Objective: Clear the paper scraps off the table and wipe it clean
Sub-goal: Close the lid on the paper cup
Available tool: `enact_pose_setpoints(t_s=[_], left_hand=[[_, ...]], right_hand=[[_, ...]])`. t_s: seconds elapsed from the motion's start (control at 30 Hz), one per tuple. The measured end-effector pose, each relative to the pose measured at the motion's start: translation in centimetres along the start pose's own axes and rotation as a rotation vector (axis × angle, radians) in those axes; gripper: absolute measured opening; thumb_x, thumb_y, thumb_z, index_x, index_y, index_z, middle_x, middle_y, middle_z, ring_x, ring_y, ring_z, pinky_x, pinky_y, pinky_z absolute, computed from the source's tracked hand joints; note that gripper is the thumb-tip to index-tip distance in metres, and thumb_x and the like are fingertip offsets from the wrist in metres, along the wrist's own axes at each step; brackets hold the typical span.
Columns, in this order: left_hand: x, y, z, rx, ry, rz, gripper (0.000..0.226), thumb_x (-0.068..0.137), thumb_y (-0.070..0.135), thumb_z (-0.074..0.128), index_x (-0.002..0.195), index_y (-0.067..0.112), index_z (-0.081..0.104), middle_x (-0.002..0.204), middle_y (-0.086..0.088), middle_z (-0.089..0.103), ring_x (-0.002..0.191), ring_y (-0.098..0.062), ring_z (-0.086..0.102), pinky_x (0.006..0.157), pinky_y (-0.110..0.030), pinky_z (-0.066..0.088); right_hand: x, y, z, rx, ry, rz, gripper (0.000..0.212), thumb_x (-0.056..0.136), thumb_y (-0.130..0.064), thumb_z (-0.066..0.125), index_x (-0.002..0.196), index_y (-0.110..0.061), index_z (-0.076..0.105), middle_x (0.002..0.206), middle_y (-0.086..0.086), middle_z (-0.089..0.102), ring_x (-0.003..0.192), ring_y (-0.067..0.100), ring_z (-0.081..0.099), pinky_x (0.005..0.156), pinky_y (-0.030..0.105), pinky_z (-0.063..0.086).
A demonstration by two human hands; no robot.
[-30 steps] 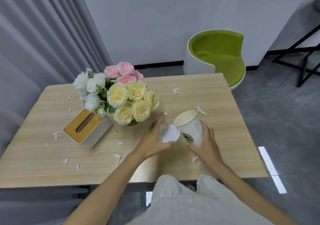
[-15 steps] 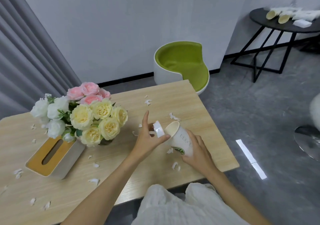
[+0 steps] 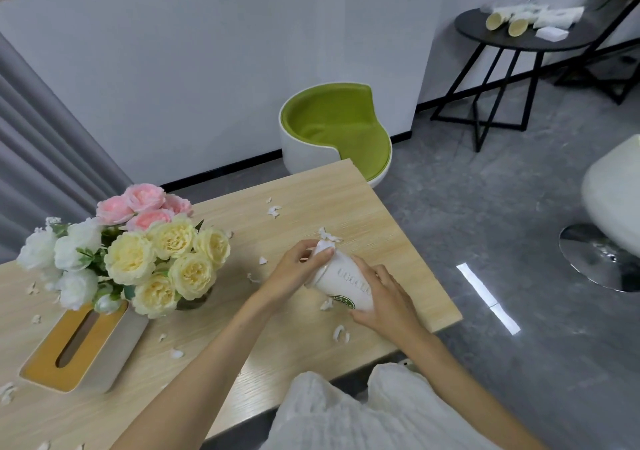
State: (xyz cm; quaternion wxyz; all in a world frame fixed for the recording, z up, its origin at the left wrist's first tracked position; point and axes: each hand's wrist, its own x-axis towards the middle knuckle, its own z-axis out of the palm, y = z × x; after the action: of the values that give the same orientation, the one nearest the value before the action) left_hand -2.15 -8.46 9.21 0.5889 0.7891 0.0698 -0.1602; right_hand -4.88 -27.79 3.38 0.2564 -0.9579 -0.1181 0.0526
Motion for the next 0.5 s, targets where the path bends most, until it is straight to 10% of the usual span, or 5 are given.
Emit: enact_pose_setpoints(t_s=[0.5], left_hand=[[1.4,0.7,1.4,0.385,0.006,-0.064,0.096,0.075,0.055,0.071,0.148,0.017,0.021,0.140,-0.006,0.033,0.128,-0.023,0.038,0.100,-0.036,0.040]], right_hand=[[1.5,-0.2,2.4,0.059,0.146,0.028,0.095,0.068,-0.044,0.077,0.147,-0.036,0.025,0.113,-0.004,0.044,0.099,0.014,0.044,0.076,0.028,0.045]])
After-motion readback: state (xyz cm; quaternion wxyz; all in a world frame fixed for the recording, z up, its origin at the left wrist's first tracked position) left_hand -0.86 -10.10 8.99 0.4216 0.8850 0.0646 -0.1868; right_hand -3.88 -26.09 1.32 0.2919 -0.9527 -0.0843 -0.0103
